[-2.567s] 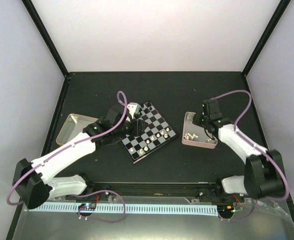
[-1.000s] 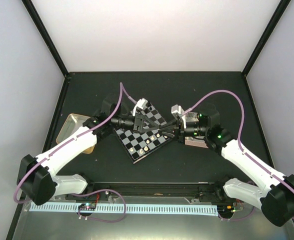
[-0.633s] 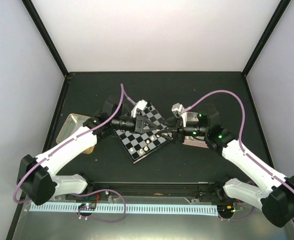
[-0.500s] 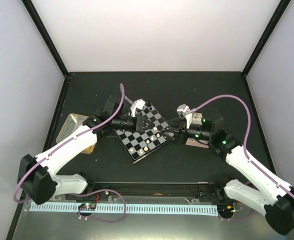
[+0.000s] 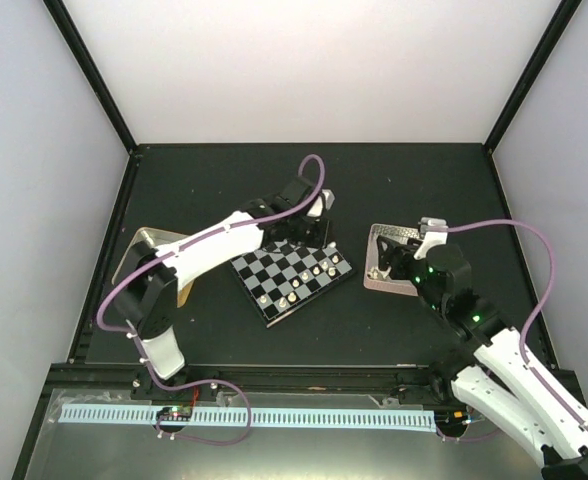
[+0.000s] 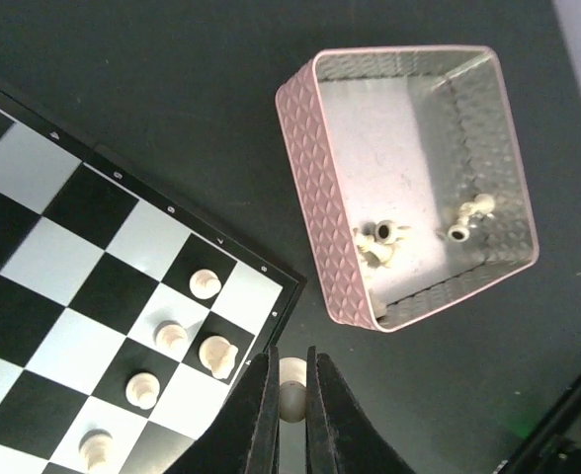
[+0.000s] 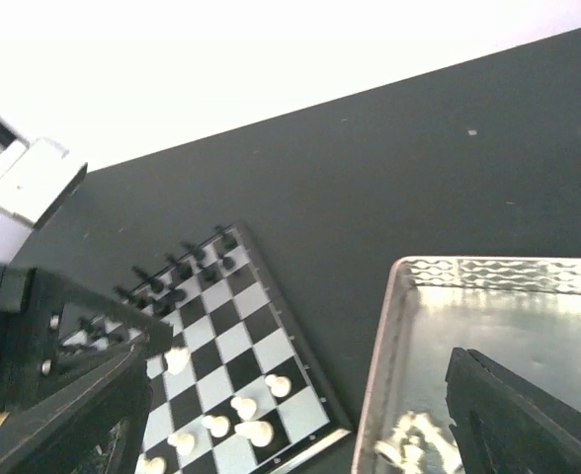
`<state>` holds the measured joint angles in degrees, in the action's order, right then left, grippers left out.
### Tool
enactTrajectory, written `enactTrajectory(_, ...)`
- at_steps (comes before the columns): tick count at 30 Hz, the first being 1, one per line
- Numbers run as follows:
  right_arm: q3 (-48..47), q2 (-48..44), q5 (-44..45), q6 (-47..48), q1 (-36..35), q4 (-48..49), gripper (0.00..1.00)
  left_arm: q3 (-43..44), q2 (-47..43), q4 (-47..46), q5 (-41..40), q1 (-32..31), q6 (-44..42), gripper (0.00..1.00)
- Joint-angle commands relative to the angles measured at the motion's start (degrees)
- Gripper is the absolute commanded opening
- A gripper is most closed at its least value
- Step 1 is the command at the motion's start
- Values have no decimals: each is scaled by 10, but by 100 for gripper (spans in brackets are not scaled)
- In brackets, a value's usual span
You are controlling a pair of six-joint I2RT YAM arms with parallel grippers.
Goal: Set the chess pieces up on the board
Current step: Place the chess piece on the chessboard.
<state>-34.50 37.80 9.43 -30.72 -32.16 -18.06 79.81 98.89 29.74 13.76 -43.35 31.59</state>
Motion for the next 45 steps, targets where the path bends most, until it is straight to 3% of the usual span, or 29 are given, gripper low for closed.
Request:
enactTrajectory(1,15,-27,98,-37,-2,-40,83,50,33,36,-65,-34,-6,2)
enactTrajectory(7,22,-32,96,-62,-1,-66,83,38,25,75,-118,-53,8,2)
enactTrajectory(18,33,-25,59,-77,-2,-51,83,-185,-148,89,-226,-51,58,2)
enactTrajectory(24,37,-24,55,-84,-2,-54,83,-229,-134,56,-204,-38,44,2)
enactTrajectory(33,32,-11,52,-85,-2,-51,83,-225,-86,19,-150,-16,29,2)
enactTrajectory(45,30,-3,53,-81,-2,-52,83,-220,-53,40,-140,-12,40,5)
